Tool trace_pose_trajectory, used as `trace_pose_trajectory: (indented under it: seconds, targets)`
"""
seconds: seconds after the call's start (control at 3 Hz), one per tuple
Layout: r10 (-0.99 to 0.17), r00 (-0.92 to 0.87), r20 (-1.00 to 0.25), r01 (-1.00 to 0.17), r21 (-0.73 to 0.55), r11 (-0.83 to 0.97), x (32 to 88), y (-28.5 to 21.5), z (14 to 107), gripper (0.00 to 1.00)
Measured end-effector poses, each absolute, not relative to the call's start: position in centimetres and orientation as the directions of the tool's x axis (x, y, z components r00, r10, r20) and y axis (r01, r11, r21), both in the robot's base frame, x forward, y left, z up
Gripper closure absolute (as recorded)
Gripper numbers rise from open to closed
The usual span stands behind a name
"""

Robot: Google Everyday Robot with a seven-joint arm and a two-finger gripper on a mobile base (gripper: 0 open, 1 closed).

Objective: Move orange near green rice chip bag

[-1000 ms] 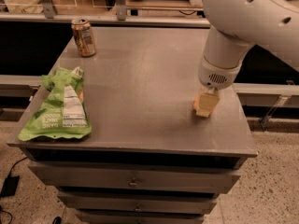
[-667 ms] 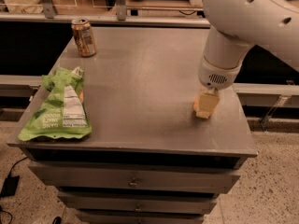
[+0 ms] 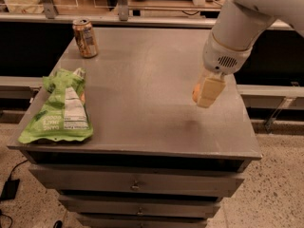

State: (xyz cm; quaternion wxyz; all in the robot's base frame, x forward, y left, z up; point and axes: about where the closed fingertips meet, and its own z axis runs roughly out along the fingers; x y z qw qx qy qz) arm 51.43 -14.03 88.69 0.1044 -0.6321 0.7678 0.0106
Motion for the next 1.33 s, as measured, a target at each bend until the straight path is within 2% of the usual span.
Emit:
trace_pose_trajectory:
  seconds: [0.33,0.67,1.33]
  targets:
    - [-0.97,-0.161,-0.183,-0.976,-0.119,0.184,51.5,-13.4,88.8,1.0]
    - [-0.971,-0.07,-0.229,-0.985,-0.14,0.104,51.7,-9.8,89.7,1.0]
    - [-0.92,0.219,-0.324,-0.963,-0.225,-0.15,52.1,6.6,92.6,1.0]
